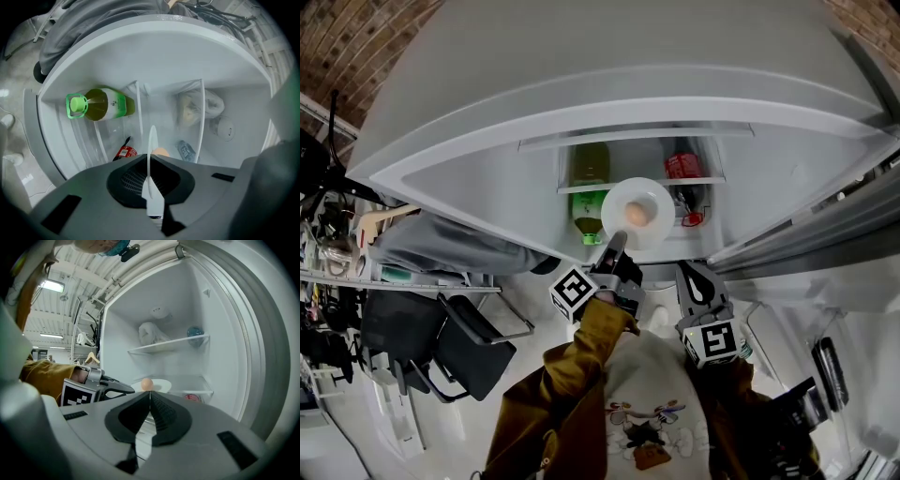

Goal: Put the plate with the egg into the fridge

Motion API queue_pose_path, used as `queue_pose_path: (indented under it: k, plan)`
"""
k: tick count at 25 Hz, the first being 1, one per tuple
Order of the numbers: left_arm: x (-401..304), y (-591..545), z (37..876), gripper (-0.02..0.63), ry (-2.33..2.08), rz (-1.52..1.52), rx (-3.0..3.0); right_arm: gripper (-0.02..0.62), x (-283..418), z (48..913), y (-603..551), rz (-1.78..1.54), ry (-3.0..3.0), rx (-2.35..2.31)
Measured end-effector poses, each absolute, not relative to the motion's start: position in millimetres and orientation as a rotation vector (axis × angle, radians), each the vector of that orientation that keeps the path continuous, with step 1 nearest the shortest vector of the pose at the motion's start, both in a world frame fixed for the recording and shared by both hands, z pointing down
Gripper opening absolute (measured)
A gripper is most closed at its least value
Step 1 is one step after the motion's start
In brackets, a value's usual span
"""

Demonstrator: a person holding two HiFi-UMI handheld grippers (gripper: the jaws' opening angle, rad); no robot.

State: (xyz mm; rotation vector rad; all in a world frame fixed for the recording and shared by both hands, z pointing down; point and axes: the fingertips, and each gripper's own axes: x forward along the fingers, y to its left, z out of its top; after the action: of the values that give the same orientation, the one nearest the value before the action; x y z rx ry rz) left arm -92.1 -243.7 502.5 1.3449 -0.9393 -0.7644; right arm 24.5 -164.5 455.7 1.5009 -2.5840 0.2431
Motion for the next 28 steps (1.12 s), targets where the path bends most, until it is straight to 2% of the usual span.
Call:
queue_pose_path:
  k: [28]
  plan:
    - [-98, -275, 525, 0.017, -1.006, -0.714, 1.319, 0.005, 20, 462, -210, 0.028, -2.453, 1.648]
